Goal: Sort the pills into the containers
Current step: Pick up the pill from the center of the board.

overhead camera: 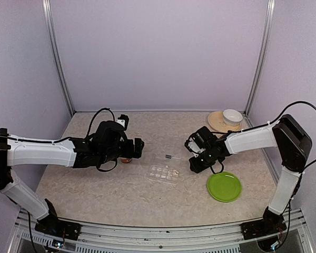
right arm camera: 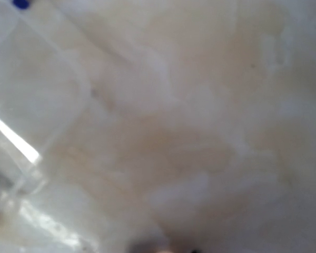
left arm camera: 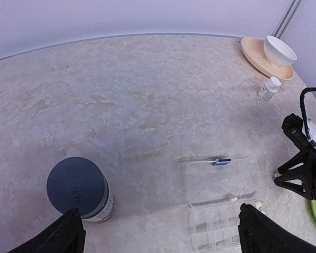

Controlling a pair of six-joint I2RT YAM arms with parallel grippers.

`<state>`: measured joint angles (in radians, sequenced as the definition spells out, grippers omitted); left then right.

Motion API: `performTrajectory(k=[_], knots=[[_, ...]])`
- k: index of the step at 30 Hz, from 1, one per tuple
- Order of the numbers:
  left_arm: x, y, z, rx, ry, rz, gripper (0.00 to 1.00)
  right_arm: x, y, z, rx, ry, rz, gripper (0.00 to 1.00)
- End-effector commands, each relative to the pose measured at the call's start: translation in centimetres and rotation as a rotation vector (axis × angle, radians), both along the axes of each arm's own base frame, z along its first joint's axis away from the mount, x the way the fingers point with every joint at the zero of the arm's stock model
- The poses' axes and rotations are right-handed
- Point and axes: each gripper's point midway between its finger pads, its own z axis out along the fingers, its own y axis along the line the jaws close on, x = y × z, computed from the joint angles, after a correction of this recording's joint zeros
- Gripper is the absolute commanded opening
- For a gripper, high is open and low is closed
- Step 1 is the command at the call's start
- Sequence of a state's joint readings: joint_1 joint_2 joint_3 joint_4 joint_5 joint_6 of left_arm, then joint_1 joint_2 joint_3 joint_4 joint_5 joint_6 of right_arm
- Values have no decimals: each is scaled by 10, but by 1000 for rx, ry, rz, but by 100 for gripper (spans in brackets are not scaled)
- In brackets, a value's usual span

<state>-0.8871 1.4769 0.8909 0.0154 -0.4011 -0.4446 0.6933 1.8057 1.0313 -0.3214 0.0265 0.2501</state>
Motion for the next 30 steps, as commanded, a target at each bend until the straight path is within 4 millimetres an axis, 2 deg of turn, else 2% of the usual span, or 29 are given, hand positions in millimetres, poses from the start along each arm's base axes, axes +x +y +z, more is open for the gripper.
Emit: performTrajectory(k=[1,8,19,23,30], knots=[[2,-5,7,-12,-15,3,99,8,-3,-3,-14,-6,-10,27],[2,-6,5,-10,-13,3,99,9,-4,-7,-11,3,-9,25],[1,-5,3,-10,-11,5,99,9,-2,-4,5,-3,-4,14],[1,-4,3,-10,-10,6,99,11,3,11,39,-29,2,13],[1,-7,2,-14,-7,2,99,6,28,51,127,-95,68,13]])
